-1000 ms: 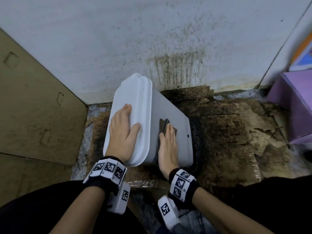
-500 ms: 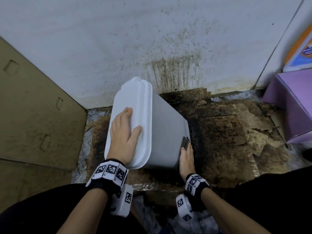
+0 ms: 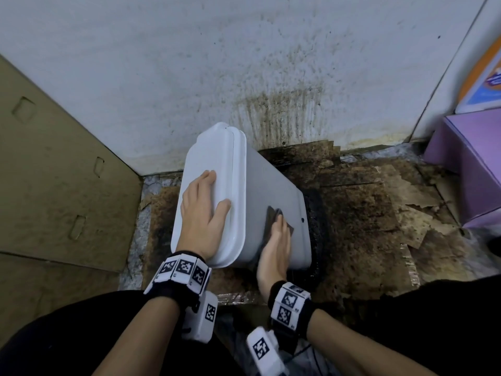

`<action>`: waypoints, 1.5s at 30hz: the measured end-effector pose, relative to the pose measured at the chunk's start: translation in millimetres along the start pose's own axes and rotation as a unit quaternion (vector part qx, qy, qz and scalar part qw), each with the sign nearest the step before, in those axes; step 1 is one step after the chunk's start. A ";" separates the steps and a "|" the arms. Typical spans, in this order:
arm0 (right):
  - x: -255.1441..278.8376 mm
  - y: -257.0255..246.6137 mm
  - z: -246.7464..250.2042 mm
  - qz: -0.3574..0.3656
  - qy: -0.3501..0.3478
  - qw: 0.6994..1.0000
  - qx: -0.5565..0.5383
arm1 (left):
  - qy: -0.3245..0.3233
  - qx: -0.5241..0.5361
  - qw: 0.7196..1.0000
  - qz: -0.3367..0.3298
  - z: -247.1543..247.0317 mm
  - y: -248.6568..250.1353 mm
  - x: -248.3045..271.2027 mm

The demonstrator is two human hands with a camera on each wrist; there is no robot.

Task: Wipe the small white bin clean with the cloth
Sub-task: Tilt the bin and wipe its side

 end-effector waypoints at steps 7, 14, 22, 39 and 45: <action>25.6 -19.2 -25.8 0.152 -0.045 0.986 0.043 | -0.006 -0.012 1.000 -0.007 -2.7 -1.3 -0.7; 5.3 -7.3 -5.3 0.303 -0.071 0.933 0.180 | -0.006 -0.007 1.000 -0.001 -0.4 -1.5 0.0; -77.9 68.1 44.2 0.081 -0.096 0.970 0.206 | -0.001 0.007 1.000 0.006 2.1 0.9 1.3; -6.9 -1.3 -9.4 0.111 -0.056 0.991 0.056 | 0.002 -0.022 1.000 -0.002 -2.6 4.3 -4.7; -14.8 -21.1 -16.6 0.211 -0.115 0.957 0.165 | -0.007 -0.036 0.999 -0.007 -3.2 -0.2 -5.1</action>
Point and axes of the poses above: each hand's wrist, its own x-axis away from the middle knuckle, its own z-axis out of the back of the hand, y = z × x, the point moved 7 cm from there along -x, towards the middle knuckle, and after that the axes turned 6 degrees about -z, right-handed, at the moved point
